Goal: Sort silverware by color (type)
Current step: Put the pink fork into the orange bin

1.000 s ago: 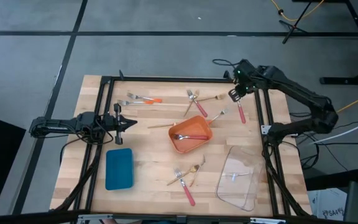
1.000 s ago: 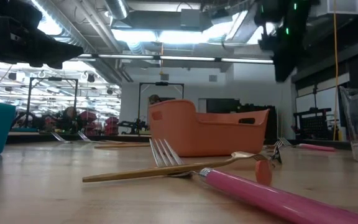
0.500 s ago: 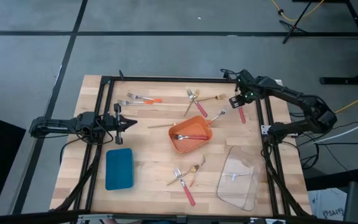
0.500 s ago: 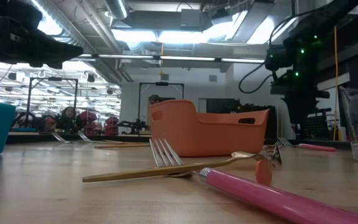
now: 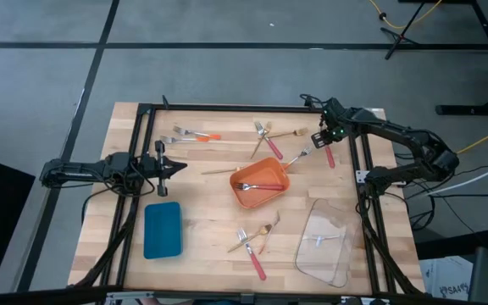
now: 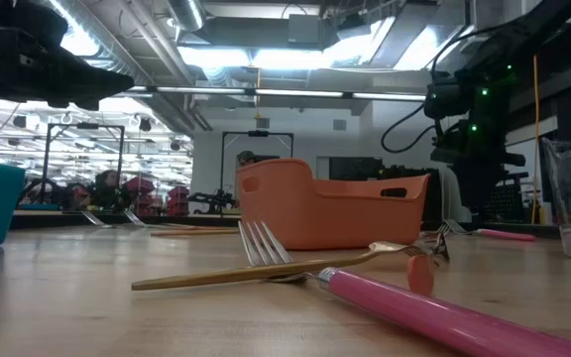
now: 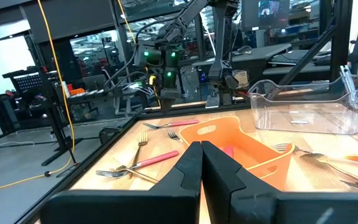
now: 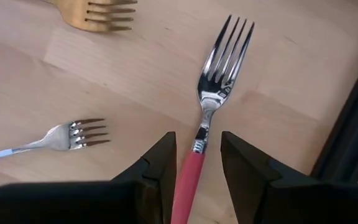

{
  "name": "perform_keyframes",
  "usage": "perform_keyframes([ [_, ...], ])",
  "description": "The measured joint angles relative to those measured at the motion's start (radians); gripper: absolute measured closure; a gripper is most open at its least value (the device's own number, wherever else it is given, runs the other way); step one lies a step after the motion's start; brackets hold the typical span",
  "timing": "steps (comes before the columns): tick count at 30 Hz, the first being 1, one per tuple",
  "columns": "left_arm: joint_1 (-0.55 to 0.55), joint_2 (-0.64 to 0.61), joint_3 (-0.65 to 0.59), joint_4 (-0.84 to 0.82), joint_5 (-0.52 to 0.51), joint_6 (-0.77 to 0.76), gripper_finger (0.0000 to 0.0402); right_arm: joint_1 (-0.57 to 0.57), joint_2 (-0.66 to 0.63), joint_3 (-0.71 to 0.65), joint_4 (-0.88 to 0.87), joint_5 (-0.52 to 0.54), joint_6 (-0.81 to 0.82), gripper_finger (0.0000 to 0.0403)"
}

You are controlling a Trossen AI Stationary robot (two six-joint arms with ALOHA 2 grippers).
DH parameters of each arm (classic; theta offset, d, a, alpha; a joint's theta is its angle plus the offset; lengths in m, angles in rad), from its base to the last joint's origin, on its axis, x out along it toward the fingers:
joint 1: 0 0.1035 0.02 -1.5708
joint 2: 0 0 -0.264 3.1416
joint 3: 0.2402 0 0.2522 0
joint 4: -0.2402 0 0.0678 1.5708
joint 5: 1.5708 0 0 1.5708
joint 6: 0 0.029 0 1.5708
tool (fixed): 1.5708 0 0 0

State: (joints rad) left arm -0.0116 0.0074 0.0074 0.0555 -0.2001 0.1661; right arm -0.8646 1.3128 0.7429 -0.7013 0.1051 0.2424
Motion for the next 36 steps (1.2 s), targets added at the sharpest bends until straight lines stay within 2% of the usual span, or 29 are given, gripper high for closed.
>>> perform_keyframes([
  [15, 0.000, 0.000, 0.000, 0.000, 0.000, 0.000, 0.0401, 0.000, 0.192, 0.000, 0.008, 0.028, -0.001, 0.0288],
  [36, 0.000, 0.000, 0.000, 0.000, 0.000, 0.000, 0.0401, 0.000, 0.198, 0.000, 0.024, 0.045, 0.018, 0.0288],
])
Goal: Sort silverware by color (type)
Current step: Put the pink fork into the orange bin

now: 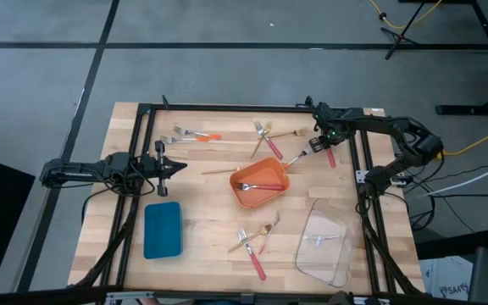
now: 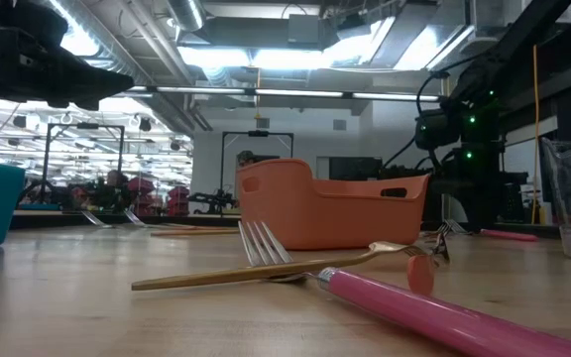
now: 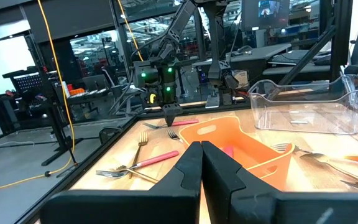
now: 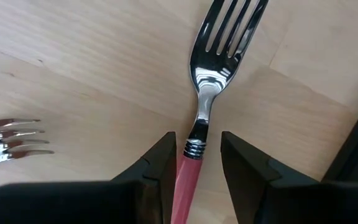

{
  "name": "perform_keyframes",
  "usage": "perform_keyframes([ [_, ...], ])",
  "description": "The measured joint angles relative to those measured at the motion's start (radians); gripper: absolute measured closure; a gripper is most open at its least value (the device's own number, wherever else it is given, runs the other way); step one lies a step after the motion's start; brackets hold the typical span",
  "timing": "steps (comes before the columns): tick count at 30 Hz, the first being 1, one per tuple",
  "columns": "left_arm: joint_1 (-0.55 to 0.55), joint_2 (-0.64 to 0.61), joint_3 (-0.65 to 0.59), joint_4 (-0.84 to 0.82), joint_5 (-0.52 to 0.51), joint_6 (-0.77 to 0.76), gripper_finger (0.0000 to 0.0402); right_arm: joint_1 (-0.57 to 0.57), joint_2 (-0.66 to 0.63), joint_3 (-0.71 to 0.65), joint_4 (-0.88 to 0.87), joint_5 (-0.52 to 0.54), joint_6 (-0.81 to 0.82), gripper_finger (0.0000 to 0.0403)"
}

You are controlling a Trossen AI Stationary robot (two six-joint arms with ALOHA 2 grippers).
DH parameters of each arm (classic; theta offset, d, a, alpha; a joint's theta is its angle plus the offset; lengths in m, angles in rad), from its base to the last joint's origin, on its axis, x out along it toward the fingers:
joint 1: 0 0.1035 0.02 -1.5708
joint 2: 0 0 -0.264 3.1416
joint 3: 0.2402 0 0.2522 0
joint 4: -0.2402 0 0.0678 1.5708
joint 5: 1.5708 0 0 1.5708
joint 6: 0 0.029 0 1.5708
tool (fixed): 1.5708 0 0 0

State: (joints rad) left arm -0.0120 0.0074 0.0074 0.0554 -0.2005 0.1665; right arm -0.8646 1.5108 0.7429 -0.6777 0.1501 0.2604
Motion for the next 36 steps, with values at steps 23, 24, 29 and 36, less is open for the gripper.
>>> perform_keyframes([
  [23, 0.000, 0.000, 0.000, 0.000, 0.000, 0.000, 0.0401, 0.013, 0.025, 0.001, 0.001, -0.016, -0.033, 0.0288],
  [24, 0.000, 0.000, 0.000, 0.000, 0.000, 0.000, 0.0401, 0.013, 0.025, 0.001, 0.001, -0.027, -0.035, 0.0288],
  [29, 0.000, 0.000, 0.000, 0.000, 0.000, 0.000, 0.0401, 0.013, 0.025, 0.001, 0.003, -0.082, -0.065, 0.0302],
  [36, 0.000, 0.000, 0.000, 0.000, 0.000, 0.000, 0.0401, 0.013, 0.024, 0.002, 0.004, -0.091, -0.083, 0.0374],
])
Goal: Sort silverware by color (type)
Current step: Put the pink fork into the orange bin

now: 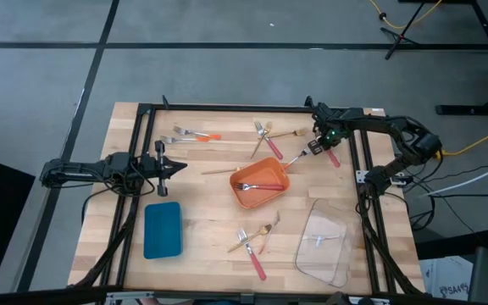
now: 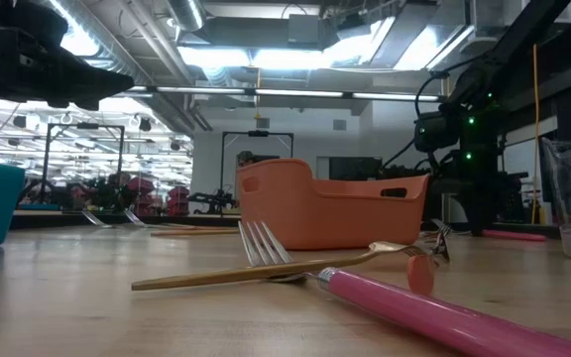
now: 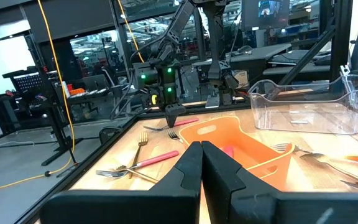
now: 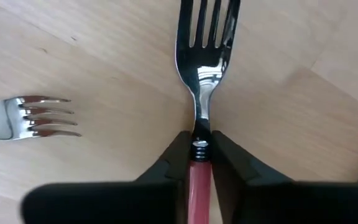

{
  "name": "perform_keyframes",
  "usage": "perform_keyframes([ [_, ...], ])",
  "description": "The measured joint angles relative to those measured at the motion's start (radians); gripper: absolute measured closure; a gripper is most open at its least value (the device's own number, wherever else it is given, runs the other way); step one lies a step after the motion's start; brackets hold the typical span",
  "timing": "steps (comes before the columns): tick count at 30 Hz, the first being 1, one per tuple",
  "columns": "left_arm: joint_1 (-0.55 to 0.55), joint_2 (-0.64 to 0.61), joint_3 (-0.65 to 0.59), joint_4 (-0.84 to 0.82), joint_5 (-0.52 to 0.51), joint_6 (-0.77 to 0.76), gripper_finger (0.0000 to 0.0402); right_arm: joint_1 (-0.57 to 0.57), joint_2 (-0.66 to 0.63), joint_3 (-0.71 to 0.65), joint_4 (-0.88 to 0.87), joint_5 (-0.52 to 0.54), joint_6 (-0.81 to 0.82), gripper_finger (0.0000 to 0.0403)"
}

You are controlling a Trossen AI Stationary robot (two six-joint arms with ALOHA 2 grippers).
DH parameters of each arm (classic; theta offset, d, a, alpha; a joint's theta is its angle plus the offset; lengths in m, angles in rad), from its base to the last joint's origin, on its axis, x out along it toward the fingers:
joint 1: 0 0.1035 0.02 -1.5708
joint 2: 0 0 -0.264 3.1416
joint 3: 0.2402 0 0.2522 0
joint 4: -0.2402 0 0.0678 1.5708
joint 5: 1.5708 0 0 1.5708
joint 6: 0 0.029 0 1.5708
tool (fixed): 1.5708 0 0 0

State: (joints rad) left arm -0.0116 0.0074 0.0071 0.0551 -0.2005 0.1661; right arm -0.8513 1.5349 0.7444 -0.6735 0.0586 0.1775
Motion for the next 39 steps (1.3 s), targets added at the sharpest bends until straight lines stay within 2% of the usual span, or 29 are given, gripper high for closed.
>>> perform_keyframes([
  [3, 0.000, 0.000, 0.000, 0.000, 0.000, 0.000, 0.0401, 0.000, -0.001, 0.000, 0.000, 0.001, -0.001, 0.0394],
  [15, 0.000, 0.000, 0.000, 0.000, 0.000, 0.000, 0.0401, 0.001, 0.001, 0.055, -0.037, 0.028, -0.027, 0.0397],
  [29, 0.000, 0.000, 0.000, -0.002, 0.000, 0.000, 0.0401, 0.007, -0.001, 0.386, -0.361, 0.013, -0.082, 0.0400],
  [34, 0.000, 0.000, 0.000, -0.002, 0.000, 0.000, 0.0401, 0.078, -0.001, 0.524, -0.434, 0.004, -0.105, 0.0400],
  [39, 0.000, 0.000, 0.000, -0.002, 0.000, 0.000, 0.0401, 0.211, -0.002, 0.640, -0.440, 0.001, -0.109, 0.0400],
])
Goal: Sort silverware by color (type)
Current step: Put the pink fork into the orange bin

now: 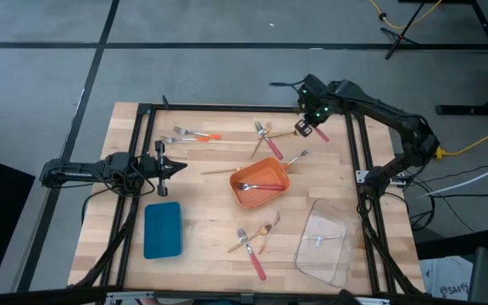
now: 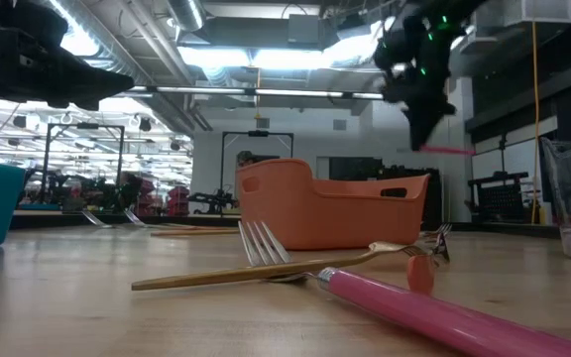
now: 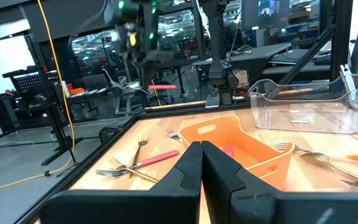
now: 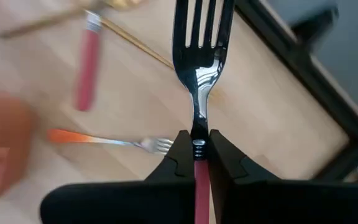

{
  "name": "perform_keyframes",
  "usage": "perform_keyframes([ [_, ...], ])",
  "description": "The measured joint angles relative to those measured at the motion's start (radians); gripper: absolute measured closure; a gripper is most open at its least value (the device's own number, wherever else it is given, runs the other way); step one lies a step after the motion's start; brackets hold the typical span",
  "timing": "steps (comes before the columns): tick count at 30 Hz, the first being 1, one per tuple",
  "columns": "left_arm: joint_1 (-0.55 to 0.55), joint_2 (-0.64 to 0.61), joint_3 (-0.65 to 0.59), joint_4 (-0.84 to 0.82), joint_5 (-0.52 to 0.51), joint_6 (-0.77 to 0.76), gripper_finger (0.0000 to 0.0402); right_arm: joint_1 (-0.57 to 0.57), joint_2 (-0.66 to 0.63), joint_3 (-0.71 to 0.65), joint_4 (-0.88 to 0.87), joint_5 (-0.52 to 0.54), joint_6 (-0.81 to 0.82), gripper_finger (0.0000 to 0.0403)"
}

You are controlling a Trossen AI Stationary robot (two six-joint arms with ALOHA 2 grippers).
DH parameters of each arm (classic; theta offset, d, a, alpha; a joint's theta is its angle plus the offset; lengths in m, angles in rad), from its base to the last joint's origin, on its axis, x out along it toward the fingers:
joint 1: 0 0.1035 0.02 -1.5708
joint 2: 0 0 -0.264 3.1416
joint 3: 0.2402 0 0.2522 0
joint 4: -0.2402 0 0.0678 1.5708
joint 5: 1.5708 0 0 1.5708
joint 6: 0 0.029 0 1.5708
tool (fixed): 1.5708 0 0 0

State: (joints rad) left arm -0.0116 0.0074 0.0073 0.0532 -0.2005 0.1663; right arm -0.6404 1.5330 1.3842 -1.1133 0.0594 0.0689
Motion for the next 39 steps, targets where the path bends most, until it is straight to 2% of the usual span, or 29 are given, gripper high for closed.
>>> perform_keyframes([
  [4, 0.000, 0.000, 0.000, 0.000, 0.000, 0.000, 0.0401, 0.126, 0.000, 0.056, 0.016, -0.001, -0.026, 0.0401],
  [10, 0.000, 0.000, 0.000, 0.000, 0.000, 0.000, 0.0401, 0.305, 0.002, 0.066, 0.062, -0.001, -0.049, 0.0401],
  [18, 0.000, 0.000, 0.000, 0.000, 0.000, 0.000, 0.0401, 0.476, 0.055, 0.066, 0.156, -0.018, -0.118, 0.0400],
  [28, 0.000, 0.000, 0.000, 0.000, 0.000, 0.000, 0.0401, 0.579, 0.209, 0.066, 0.264, -0.052, -0.233, 0.0399],
  [36, 0.000, 0.000, 0.000, 0.000, 0.000, 0.000, 0.0401, 0.575, 0.312, 0.066, 0.282, -0.058, -0.264, 0.0398],
  [39, 0.000, 0.000, 0.000, 0.000, 0.000, 0.000, 0.0401, 0.575, 0.335, 0.066, 0.286, -0.102, -0.271, 0.0398],
])
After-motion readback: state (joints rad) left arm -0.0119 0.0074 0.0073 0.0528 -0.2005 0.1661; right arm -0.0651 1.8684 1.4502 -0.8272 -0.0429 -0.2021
